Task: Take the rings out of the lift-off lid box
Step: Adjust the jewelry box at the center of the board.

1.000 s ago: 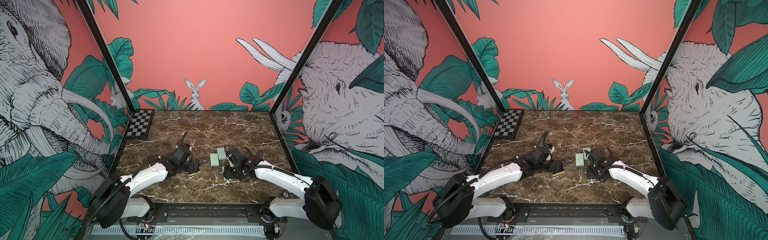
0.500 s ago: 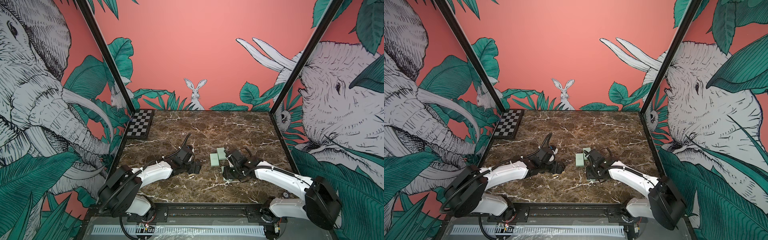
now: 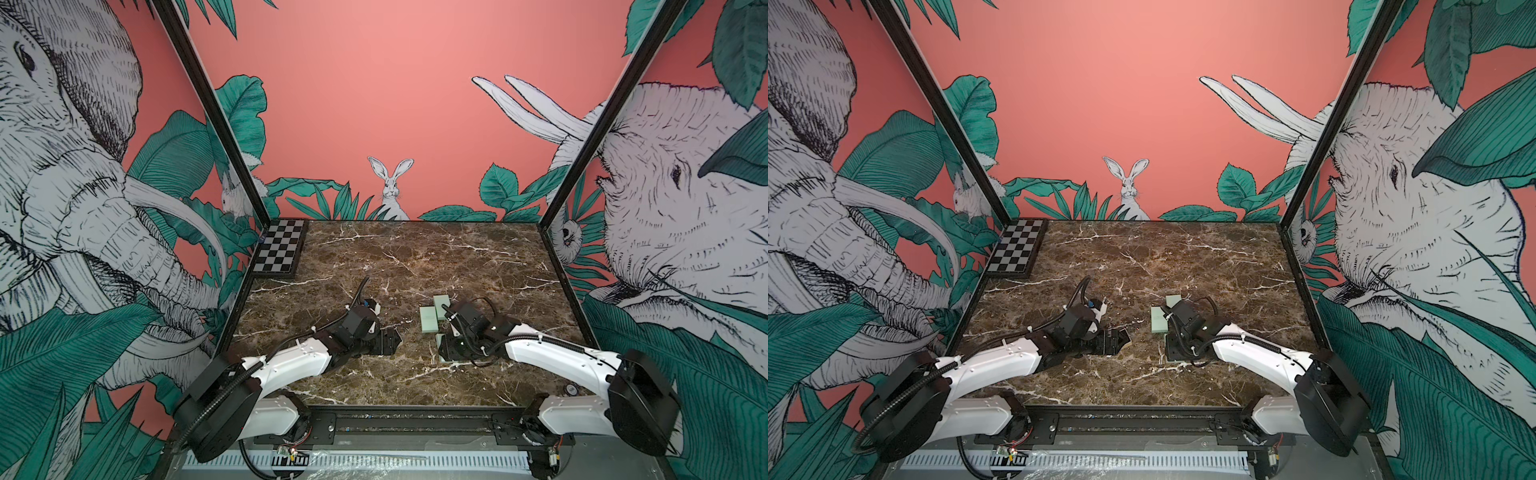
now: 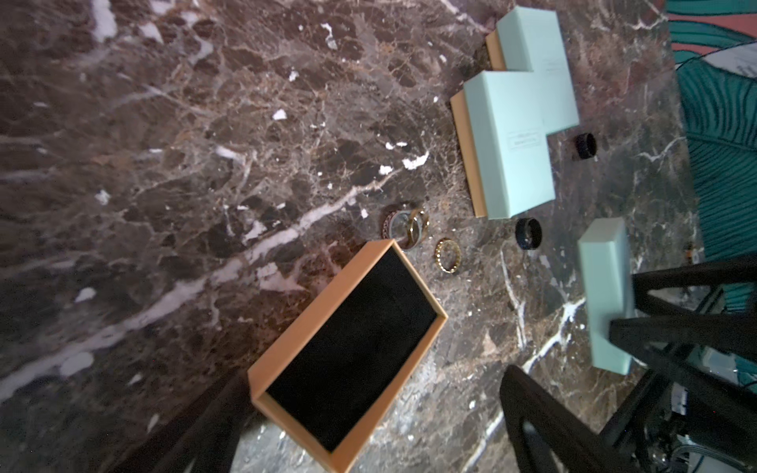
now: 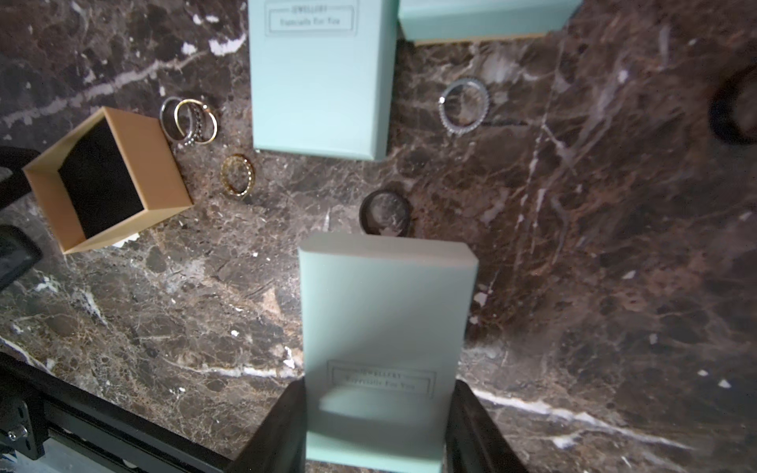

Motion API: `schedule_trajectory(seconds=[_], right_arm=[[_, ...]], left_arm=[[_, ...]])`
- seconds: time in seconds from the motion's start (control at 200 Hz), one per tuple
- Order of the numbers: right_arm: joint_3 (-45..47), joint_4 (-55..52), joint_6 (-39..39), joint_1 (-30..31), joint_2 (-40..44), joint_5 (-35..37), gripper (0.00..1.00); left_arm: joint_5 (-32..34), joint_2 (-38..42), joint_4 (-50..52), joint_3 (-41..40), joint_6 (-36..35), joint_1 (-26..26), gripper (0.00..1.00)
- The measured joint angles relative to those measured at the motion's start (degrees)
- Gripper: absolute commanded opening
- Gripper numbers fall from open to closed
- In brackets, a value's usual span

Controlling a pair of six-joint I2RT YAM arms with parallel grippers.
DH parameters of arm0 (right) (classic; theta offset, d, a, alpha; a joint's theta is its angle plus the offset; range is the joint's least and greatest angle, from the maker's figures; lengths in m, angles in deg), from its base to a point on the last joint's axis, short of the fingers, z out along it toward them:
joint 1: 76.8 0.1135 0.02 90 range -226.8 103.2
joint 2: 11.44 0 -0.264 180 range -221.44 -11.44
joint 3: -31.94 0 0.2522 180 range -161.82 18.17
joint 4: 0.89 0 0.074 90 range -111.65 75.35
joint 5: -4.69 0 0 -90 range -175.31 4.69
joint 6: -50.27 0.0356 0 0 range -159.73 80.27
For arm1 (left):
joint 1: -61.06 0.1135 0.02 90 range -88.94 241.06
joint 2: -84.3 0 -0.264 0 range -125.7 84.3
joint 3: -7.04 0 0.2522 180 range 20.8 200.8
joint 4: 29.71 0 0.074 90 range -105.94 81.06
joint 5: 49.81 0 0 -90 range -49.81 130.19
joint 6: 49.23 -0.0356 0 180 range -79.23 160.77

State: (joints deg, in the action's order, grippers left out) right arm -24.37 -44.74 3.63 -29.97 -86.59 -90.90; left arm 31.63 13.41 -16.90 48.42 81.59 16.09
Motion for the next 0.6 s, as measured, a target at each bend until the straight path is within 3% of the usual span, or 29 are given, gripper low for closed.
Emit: schedule_trajectory(seconds=[0.245, 0.6], right_arm=[[-3.98, 1.73, 2.38, 2.84, -5.31, 0.61, 0.44], [-9.01, 3.48, 5.40, 7.96, -15.56, 2.80, 0.44]], left_arm=[[0.59, 0.52, -2.82, -0.09, 2.08, -2.91, 0.97], [0.85, 0.50, -4.39, -0.57, 3.10, -3.17, 0.97]])
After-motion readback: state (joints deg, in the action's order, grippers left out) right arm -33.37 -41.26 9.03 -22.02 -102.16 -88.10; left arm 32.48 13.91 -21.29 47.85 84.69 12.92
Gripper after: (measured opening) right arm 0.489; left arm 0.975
